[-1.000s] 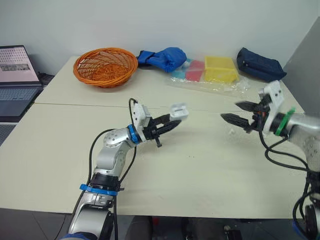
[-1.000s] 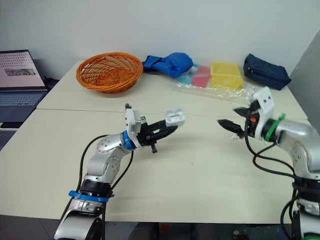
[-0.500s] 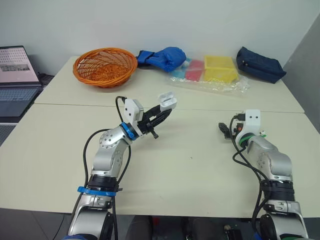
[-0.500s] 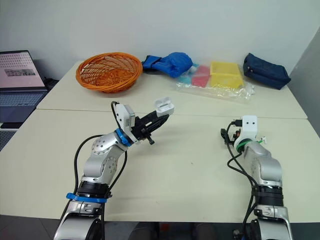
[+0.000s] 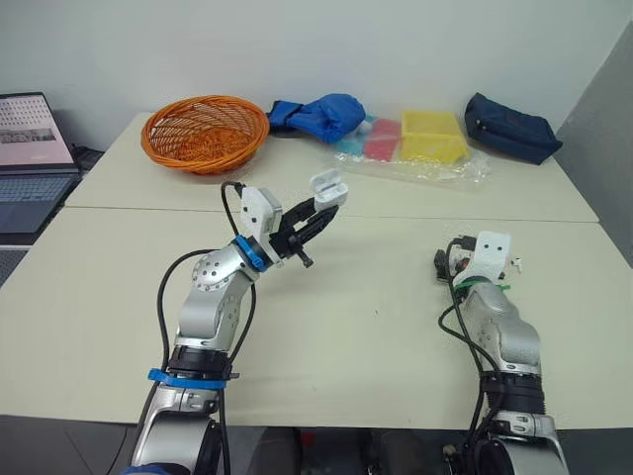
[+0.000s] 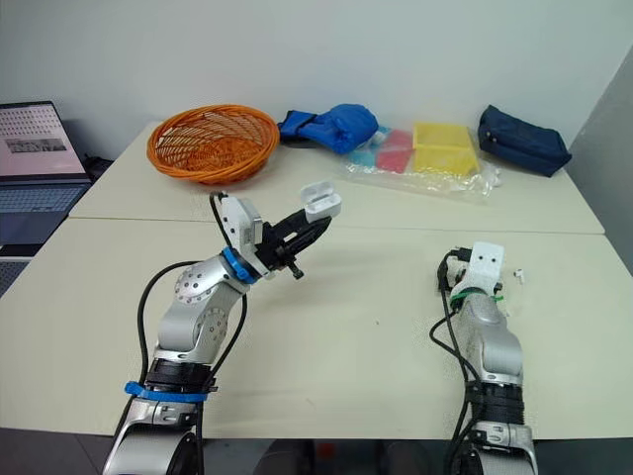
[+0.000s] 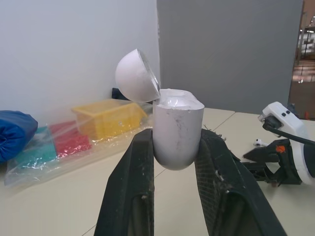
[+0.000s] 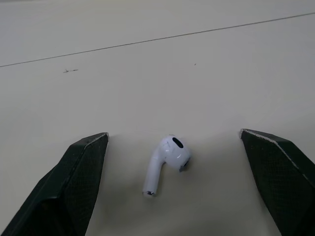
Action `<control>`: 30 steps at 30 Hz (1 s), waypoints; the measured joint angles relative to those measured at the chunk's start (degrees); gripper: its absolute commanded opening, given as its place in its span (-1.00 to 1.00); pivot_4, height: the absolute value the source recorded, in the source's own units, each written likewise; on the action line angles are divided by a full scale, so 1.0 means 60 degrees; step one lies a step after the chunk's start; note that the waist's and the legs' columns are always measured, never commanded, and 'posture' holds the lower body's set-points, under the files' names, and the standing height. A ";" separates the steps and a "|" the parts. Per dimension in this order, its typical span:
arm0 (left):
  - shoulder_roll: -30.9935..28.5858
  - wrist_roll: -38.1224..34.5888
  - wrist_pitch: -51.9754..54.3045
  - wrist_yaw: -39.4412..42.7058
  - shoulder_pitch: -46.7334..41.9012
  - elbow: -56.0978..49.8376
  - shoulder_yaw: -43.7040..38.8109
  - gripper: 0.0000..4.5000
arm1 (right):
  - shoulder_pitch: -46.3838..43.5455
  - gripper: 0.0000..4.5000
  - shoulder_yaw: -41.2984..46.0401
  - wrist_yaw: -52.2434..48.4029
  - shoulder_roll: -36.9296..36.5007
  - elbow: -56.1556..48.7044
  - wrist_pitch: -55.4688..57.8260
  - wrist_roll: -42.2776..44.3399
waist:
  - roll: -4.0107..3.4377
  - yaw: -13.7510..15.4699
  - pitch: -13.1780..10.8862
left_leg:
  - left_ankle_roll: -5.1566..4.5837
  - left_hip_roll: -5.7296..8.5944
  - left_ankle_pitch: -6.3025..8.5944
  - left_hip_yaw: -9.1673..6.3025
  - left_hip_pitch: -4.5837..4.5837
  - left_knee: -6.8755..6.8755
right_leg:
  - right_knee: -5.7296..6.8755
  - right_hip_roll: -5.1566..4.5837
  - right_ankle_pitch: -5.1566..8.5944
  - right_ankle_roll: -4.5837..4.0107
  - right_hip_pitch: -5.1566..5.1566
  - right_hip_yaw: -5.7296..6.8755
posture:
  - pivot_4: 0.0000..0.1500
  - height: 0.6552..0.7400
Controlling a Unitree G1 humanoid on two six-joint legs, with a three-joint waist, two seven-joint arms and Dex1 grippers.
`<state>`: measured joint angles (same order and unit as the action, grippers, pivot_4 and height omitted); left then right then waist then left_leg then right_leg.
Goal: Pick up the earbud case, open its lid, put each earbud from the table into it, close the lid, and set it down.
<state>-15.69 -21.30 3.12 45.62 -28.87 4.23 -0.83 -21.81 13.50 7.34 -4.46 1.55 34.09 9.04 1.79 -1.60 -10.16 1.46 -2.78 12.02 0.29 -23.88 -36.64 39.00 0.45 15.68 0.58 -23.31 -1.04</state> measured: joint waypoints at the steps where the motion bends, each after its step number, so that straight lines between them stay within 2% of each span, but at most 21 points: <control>1: 0.0000 0.0000 0.0032 -0.0002 0.0001 -0.0001 0.0012 -0.65 | -0.0028 0.74 0.0124 0.0110 0.0089 0.0003 -0.0003 0.0003 | 0.0000 0.0000 0.0000 | 0.0000 0.0001 0.0000 -0.0002 -0.0001 -0.0001 | 0.0000 -0.0001 0.0000 0.0000 0.0000 0.0002 | 1.00 1.00; 5: -0.0003 0.0000 0.0043 0.0000 0.0001 -0.0001 0.0033 -0.65 | -0.0167 0.13 0.0530 0.0464 0.0365 0.0007 0.0019 0.0104 | 0.0000 -0.0001 0.0000 | 0.0000 0.0000 0.0000 -0.0005 0.0000 0.0000 | 0.0000 -0.0001 0.0000 0.0000 0.0000 0.0004 | 1.00 1.00; 11: -0.0002 0.0001 0.0027 0.0010 -0.0003 0.0002 0.0059 -0.65 | -0.0223 -0.79 0.0191 0.0346 0.0373 0.0117 -0.0026 0.0058 | -0.0001 -0.0017 0.0000 | 0.0000 0.0001 0.0000 -0.0004 0.0000 0.0001 | 0.0000 -0.0001 0.0000 -0.0001 0.0001 0.0003 | 1.00 1.00; 19: -0.0004 0.0001 -0.0151 0.0097 0.0002 0.0138 0.0058 -0.65 | -0.0155 -0.81 -0.0252 -0.0230 -0.0041 0.0239 -0.0177 -0.0198 | -0.0001 -0.0027 0.0000 | 0.0000 0.0000 0.0000 -0.0001 0.0001 0.0002 | -0.0001 0.0000 0.0000 0.0000 0.0000 0.0001 | 1.00 1.00; 22: -0.0005 0.0000 -0.0258 0.0204 0.0017 0.0152 0.0057 -0.65 | -0.0075 -0.81 -0.0461 -0.1222 -0.0435 0.0228 -0.0178 -0.0011 | -0.0002 -0.0026 -0.0001 | 0.0000 0.0002 0.0000 0.0001 -0.0001 0.0003 | -0.0004 -0.0001 0.0000 0.0000 0.0000 -0.0001 | 1.00 1.00; 25: -0.0057 0.0000 -0.0410 0.0398 0.0217 0.0175 0.0072 -0.65 | 0.0044 -0.81 -0.1372 -0.3793 -0.1939 -0.0468 -0.0007 0.0662 | -0.0030 -0.0026 -0.0018 | -0.0001 0.0008 0.0001 0.0013 -0.0001 0.0006 | -0.0012 -0.0006 0.0001 0.0002 -0.0001 0.0000 | 1.00 1.00; 27: -0.0146 0.0000 -0.0494 0.0635 0.0418 0.0230 0.0084 -0.65 | 0.0166 -0.81 -0.1899 -0.5972 -0.3675 -0.1474 0.0239 0.1347 | -0.0046 -0.0012 -0.0029 | -0.0002 0.0010 0.0001 0.0011 -0.0005 0.0009 | -0.0022 -0.0008 0.0002 0.0003 -0.0002 0.0005 | 1.00 1.00; 30: -0.0251 -0.0005 -0.0634 0.0821 0.0618 0.0486 0.0062 -0.65 | 0.0339 -0.81 -0.2027 -0.7995 -0.5257 -0.2386 0.0486 0.2035 | -0.0038 0.0015 -0.0030 | -0.0002 0.0008 0.0001 -0.0013 -0.0003 0.0025 | -0.0034 -0.0005 0.0005 -0.0001 0.0003 0.0017 | 1.00 1.00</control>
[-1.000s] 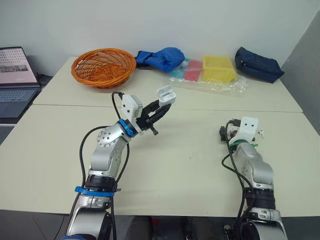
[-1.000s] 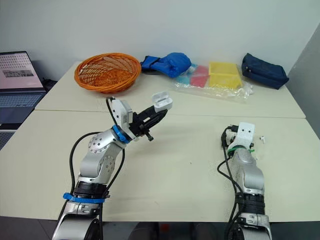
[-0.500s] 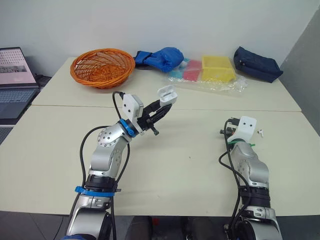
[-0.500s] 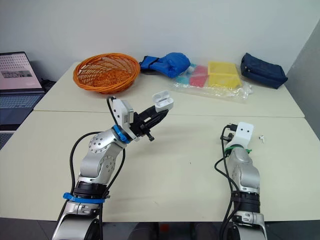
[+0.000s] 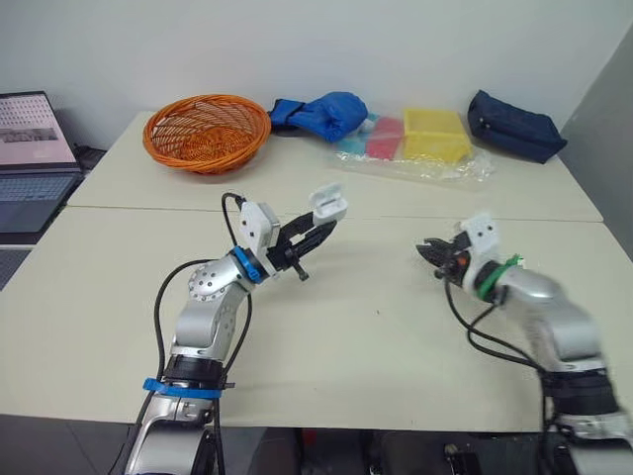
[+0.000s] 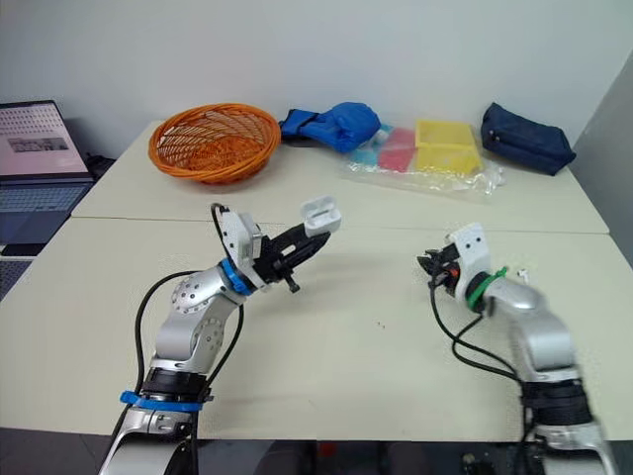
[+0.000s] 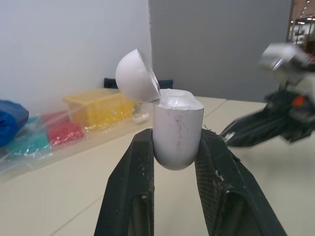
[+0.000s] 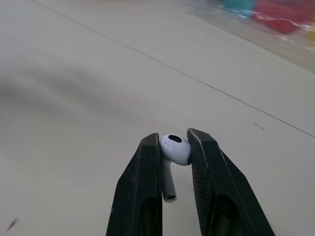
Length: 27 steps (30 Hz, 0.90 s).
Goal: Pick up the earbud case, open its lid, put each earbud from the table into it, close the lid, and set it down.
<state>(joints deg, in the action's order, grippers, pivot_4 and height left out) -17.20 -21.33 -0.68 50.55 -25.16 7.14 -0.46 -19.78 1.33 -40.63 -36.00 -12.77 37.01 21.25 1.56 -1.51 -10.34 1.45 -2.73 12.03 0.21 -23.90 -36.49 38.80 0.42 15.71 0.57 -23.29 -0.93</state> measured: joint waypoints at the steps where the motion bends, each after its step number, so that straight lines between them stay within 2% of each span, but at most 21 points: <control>1: 0.0008 0.0000 -0.0034 0.0044 0.0015 0.0047 0.0011 -0.65 | 0.0200 -0.81 -0.0102 -0.0633 -0.0409 -0.0146 -0.0047 0.0137 | 0.0001 0.0006 -0.0001 | 0.0000 -0.0001 0.0000 -0.0004 0.0000 0.0002 | 0.0001 0.0002 0.0001 -0.0002 0.0000 0.0003 | 1.00 1.00; 4: -0.0022 0.0001 -0.0262 0.0188 0.0098 0.0072 -0.0003 -0.65 | 0.1048 -0.81 -0.0569 -0.2500 -0.1894 -0.0159 -0.0651 0.0065 | 0.0002 0.0032 -0.0004 | 0.0000 0.0006 0.0000 0.0008 0.0000 0.0003 | -0.0004 -0.0004 0.0002 -0.0003 0.0000 -0.0004 | 1.00 1.00; 8: 0.0108 -0.0001 -0.0383 0.0234 0.0197 0.0076 0.0035 -0.65 | 0.1376 -0.81 -0.0765 -0.3586 -0.2428 0.0302 -0.1763 -0.0189 | 0.0009 -0.0035 -0.0008 | 0.0001 0.0005 0.0000 0.0031 0.0018 -0.0003 | 0.0008 -0.0004 -0.0004 0.0007 0.0000 -0.0006 | 1.00 1.00; 15: 0.0099 -0.0001 -0.0390 0.0241 0.0373 0.0039 0.0036 -0.65 | 0.1949 -0.81 -0.0864 -0.4275 -0.2679 0.0981 -0.3055 -0.0729 | 0.0009 -0.0009 -0.0008 | 0.0002 0.0005 -0.0001 0.0019 0.0015 -0.0004 | 0.0011 -0.0002 -0.0004 0.0006 0.0001 -0.0005 | 1.00 1.00; 18: 0.0008 -0.0011 -0.0381 0.0251 0.0456 0.0012 0.0015 -0.65 | 0.2648 -0.81 -0.0664 -0.4509 -0.3298 0.1261 -0.3249 -0.0798 | 0.0008 0.0024 -0.0008 | 0.0002 0.0012 -0.0001 0.0027 0.0010 -0.0005 | 0.0007 -0.0009 -0.0003 0.0007 0.0001 -0.0005 | 1.00 1.00; 21: -0.0134 -0.0051 -0.0376 0.0249 0.0671 -0.0155 -0.0016 -0.65 | 0.3580 -0.81 0.0160 -0.4719 -0.4352 0.1191 -0.3382 -0.0864 | 0.0006 0.0046 -0.0009 | 0.0003 0.0014 -0.0001 0.0037 0.0013 -0.0008 | 0.0004 -0.0017 -0.0004 0.0010 0.0002 -0.0005 | 1.00 1.00; 27: -0.0138 -0.0063 -0.0354 0.0201 0.0792 -0.0423 0.0008 -0.65 | 0.4334 -0.81 0.1025 -0.4639 -0.5371 0.1311 -0.3925 -0.1676 | 0.0007 0.0017 -0.0009 | 0.0003 0.0009 -0.0001 0.0032 0.0024 -0.0035 | 0.0023 -0.0011 -0.0012 0.0021 0.0010 -0.0003 | 1.00 1.00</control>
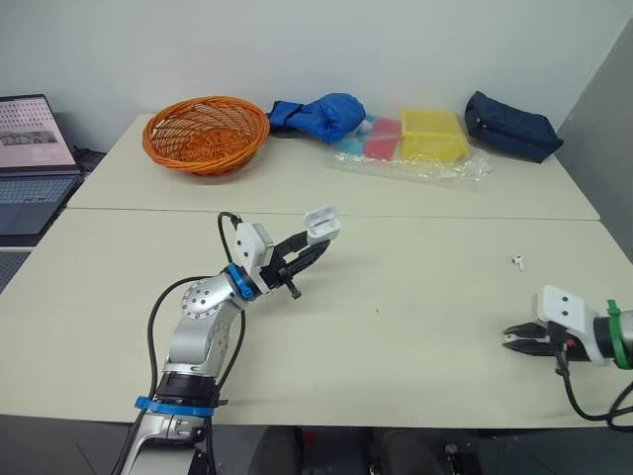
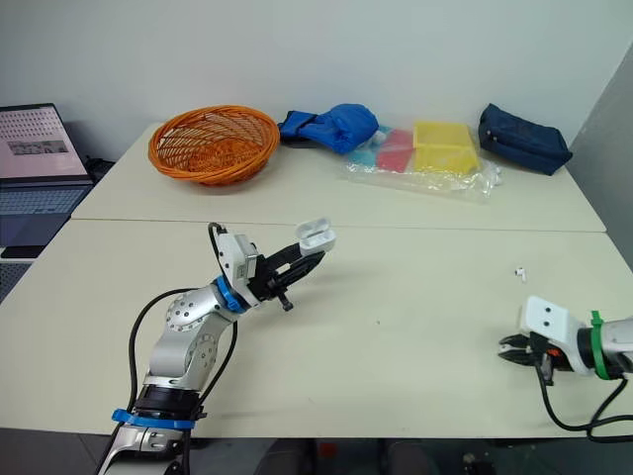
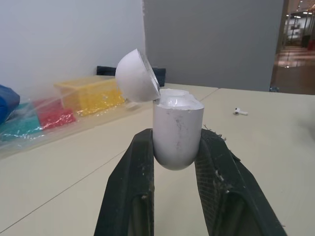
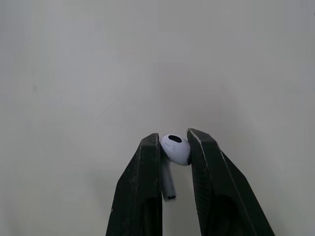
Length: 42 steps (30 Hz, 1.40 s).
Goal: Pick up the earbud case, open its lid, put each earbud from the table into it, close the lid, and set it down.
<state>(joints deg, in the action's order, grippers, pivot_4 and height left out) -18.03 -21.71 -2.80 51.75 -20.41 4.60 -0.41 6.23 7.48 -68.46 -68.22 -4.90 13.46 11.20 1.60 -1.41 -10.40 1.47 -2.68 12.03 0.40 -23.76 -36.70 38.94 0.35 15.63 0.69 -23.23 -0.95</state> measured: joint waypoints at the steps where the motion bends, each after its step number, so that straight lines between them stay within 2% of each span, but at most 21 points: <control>1: 0.0001 -0.0001 0.0020 -0.0007 0.0027 -0.0024 0.0005 -0.65 | 0.0064 -0.81 0.0005 -0.0029 -0.0191 0.0125 -0.0197 -0.0226 | -0.0002 -0.0006 0.0001 | 0.0000 0.0001 0.0000 0.0010 0.0003 -0.0002 | 0.0001 0.0000 -0.0002 0.0003 0.0000 -0.0003 | 1.00 1.00; 5: 0.0026 -0.0007 0.0188 -0.0068 0.0208 -0.0138 0.0026 -0.65 | -0.0122 -0.81 -0.0353 0.0360 -0.0492 0.0819 -0.0464 -0.1309 | 0.0000 -0.0023 0.0000 | 0.0000 0.0001 0.0000 0.0025 0.0001 -0.0009 | -0.0001 -0.0004 -0.0005 0.0008 -0.0001 -0.0012 | 1.00 1.00; 9: 0.0035 -0.0026 0.0401 -0.0211 0.0274 -0.0387 0.0028 -0.65 | -0.0146 -0.81 -0.0459 0.0369 -0.0651 0.0868 -0.0560 -0.1675 | 0.0000 -0.0010 0.0000 | 0.0001 0.0003 0.0000 0.0020 -0.0003 -0.0011 | -0.0002 -0.0005 -0.0005 0.0009 0.0000 -0.0009 | 1.00 1.00; 19: 0.0013 -0.0106 0.0840 -0.0402 0.0534 -0.0893 0.0028 -0.65 | 0.0221 -0.81 -0.0321 -0.0088 -0.1007 0.1128 -0.0400 -0.1647 | 0.0000 -0.0003 0.0000 | 0.0001 0.0006 0.0000 0.0021 -0.0003 -0.0020 | -0.0003 -0.0011 -0.0007 0.0013 0.0004 -0.0008 | 1.00 1.00; 29: 0.0022 -0.0121 0.1023 -0.0432 0.0487 -0.0988 0.0027 -0.65 | -0.0413 -0.81 -0.0460 -0.0314 -0.0659 0.1733 -0.0069 -0.1604 | 0.0006 -0.0013 0.0003 | 0.0000 0.0006 0.0000 0.0030 0.0001 -0.0042 | -0.0003 -0.0011 -0.0025 0.0035 0.0011 -0.0018 | 1.00 1.00; 34: 0.0002 -0.0128 0.1022 -0.0366 0.0486 -0.0988 0.0026 -0.65 | -0.0598 -0.10 -0.0501 -0.0151 -0.0507 0.2003 -0.0159 -0.1673 | 0.0043 -0.0015 0.0026 | 0.0001 0.0005 0.0000 0.0038 0.0004 -0.0050 | -0.0003 -0.0013 -0.0036 0.0041 0.0015 -0.0026 | 1.00 1.00; 42: -0.0017 -0.0127 0.0895 -0.0158 0.0490 -0.0764 0.0027 -0.65 | -0.0416 -0.10 -0.0375 -0.0034 -0.0508 0.1973 -0.0271 -0.1658 | 0.0055 -0.0004 0.0033 | 0.0001 0.0005 0.0000 0.0036 0.0003 -0.0046 | -0.0007 -0.0012 -0.0035 0.0039 0.0015 -0.0022 | 1.00 1.00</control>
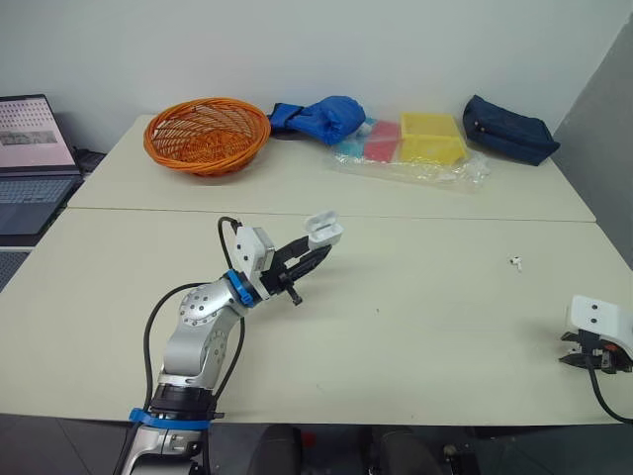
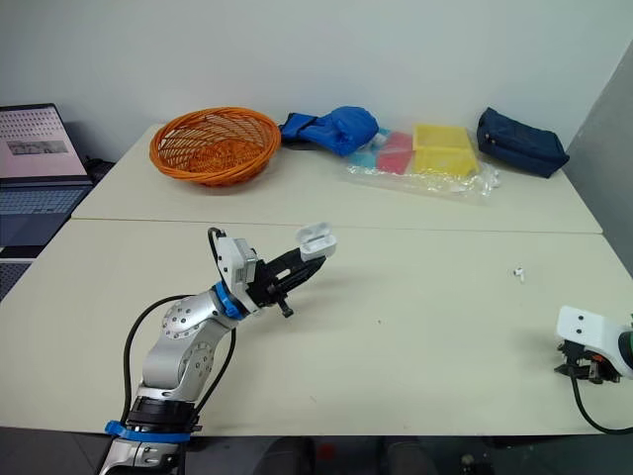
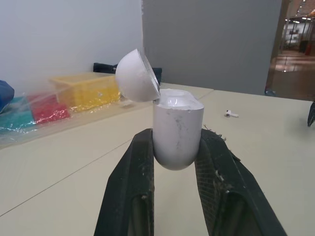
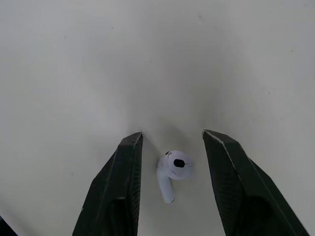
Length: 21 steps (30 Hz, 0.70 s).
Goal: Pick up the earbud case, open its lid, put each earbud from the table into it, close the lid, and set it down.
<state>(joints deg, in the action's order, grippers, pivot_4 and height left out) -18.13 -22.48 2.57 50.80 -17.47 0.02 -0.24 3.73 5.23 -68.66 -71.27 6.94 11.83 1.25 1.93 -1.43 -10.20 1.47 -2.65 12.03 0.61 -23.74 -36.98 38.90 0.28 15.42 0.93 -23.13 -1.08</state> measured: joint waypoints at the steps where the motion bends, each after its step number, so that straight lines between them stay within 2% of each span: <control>1: 0.0008 0.0000 -0.0038 0.0009 0.0005 0.0059 0.0000 -0.65 | 0.0059 -0.10 0.0043 0.0000 -0.0001 -0.0017 0.0009 0.0003 | 0.0000 0.0002 0.0000 | 0.0000 0.0000 0.0000 -0.0001 0.0000 0.0000 | 0.0000 0.0000 0.0000 0.0000 0.0000 0.0001 | 1.00 1.00; 7: 0.0044 0.0000 -0.0173 0.0105 0.0022 0.0098 0.0000 -0.65 | 0.0345 -0.10 0.0217 -0.0012 -0.0083 -0.0125 0.0102 0.0025 | 0.0000 0.0052 0.0000 | 0.0000 0.0001 0.0000 -0.0002 -0.0003 0.0003 | -0.0002 -0.0001 0.0001 -0.0002 -0.0001 0.0003 | 1.00 1.00; 21: 0.0090 0.0000 -0.0246 0.0105 0.0081 0.0126 0.0008 -0.65 | 0.0253 -0.10 -0.0084 -0.0026 -0.0464 0.0673 -0.1095 -0.0473 | -0.0002 0.0089 0.0000 | 0.0000 0.0008 0.0000 0.0007 -0.0002 -0.0001 | -0.0002 -0.0012 -0.0001 0.0002 -0.0001 -0.0003 | 1.00 1.00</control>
<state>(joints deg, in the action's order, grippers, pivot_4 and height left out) -17.59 -22.47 1.09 51.43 -16.99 0.78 -0.19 5.25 4.73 -68.82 -74.05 10.98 5.27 -1.59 1.92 -0.90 -10.20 1.47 -2.60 12.02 0.66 -23.75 -36.98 38.89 0.21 15.42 0.94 -23.14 -1.10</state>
